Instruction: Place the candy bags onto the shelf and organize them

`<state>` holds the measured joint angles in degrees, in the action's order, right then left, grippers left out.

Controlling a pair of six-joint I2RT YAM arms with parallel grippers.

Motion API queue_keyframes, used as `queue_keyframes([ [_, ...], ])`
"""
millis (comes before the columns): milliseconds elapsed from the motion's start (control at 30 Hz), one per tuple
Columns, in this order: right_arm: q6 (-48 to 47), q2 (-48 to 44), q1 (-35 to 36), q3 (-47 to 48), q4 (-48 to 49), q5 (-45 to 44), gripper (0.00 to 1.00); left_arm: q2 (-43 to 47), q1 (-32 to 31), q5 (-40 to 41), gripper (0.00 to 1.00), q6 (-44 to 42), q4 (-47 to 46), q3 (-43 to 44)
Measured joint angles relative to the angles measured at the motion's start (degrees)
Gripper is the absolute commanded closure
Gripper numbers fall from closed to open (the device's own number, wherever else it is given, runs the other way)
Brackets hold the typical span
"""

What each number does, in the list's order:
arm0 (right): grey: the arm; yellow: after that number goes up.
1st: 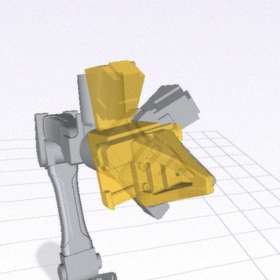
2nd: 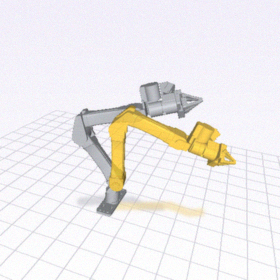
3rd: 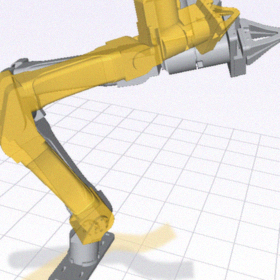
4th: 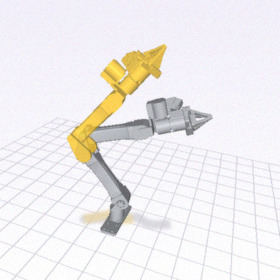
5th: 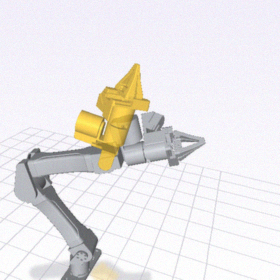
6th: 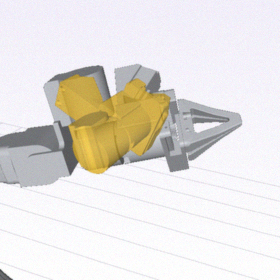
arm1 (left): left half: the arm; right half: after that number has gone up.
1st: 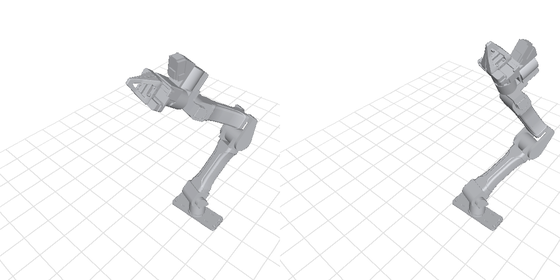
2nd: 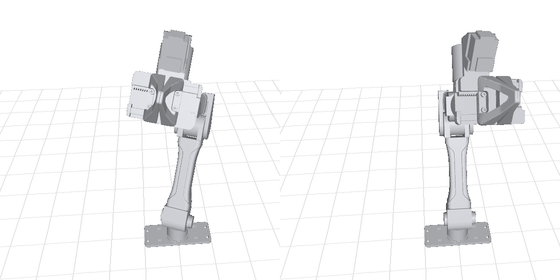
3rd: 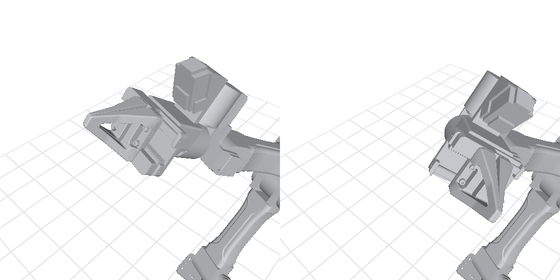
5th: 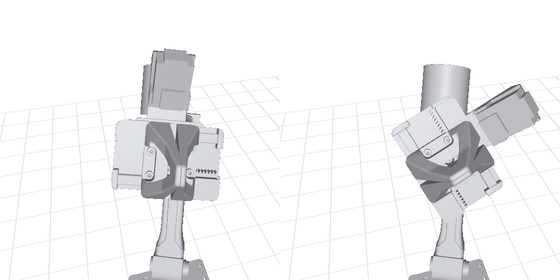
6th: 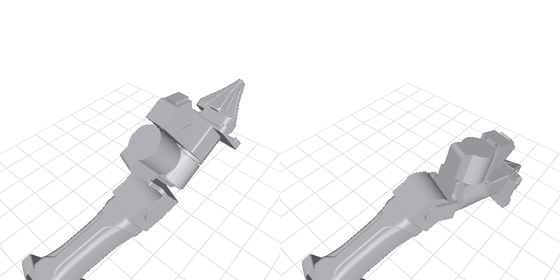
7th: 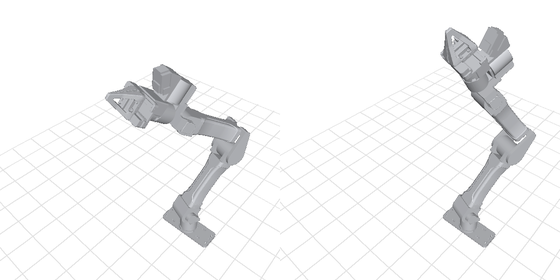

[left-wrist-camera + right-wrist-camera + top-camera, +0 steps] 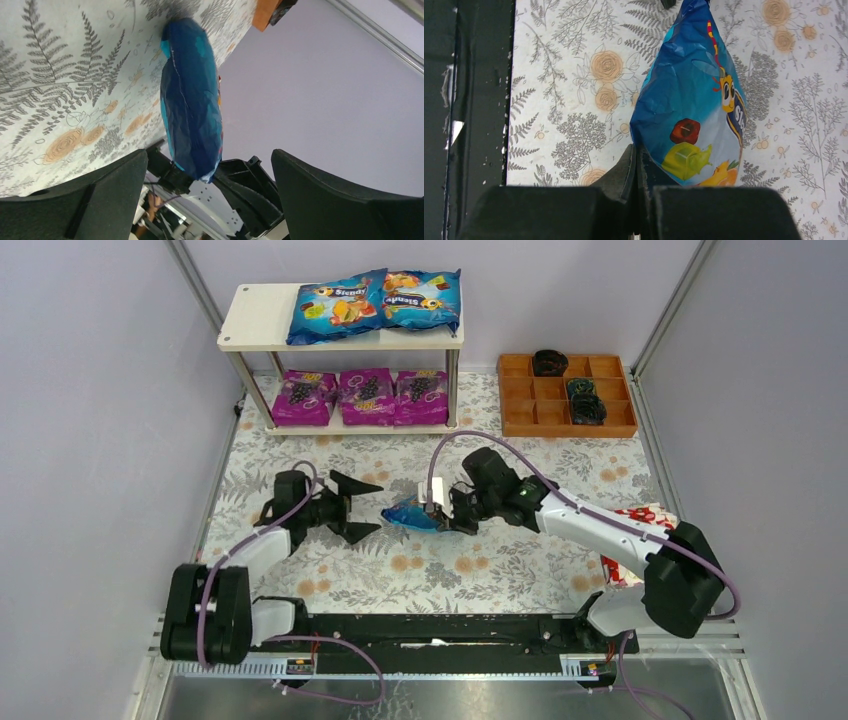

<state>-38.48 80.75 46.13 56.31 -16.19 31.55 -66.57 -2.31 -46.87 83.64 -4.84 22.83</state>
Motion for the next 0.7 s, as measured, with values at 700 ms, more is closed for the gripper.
queue_keyframes([
  [700, -3.2, -13.5, -0.8, -16.8, 7.6, 2.1, 1.0, -42.0, -21.3, -2.2, 0.22, 27.1, -69.1, -3.1],
])
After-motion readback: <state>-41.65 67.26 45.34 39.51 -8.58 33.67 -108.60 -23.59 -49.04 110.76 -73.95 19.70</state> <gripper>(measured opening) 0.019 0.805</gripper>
